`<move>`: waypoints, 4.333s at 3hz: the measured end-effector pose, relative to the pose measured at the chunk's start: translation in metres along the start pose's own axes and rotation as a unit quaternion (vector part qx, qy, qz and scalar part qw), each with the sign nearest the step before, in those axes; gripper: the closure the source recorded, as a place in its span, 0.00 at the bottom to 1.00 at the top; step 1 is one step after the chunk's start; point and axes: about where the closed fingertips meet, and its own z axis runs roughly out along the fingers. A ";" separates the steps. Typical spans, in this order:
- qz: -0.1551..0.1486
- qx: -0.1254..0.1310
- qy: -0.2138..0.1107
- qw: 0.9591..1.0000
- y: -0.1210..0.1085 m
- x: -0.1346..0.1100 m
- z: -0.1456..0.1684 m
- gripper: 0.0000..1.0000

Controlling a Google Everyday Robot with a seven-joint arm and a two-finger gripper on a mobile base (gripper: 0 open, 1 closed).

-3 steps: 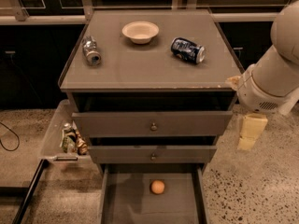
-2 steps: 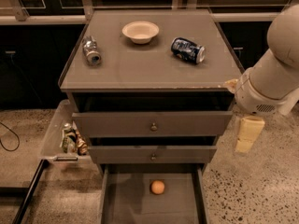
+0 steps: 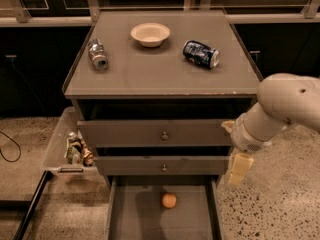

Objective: Pick orange from bottom drawer and place on counter

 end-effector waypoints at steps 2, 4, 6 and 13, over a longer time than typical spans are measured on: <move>0.006 -0.014 -0.037 0.999 0.009 0.022 0.106 0.00; 0.019 -0.017 -0.057 0.998 0.008 0.032 0.141 0.00; 0.058 -0.043 -0.078 0.994 -0.005 0.062 0.219 0.00; -0.043 -0.007 -0.161 0.986 -0.029 0.092 0.454 0.00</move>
Offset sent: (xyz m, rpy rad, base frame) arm 0.0030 0.0101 -0.1741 0.1367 0.0020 -0.0031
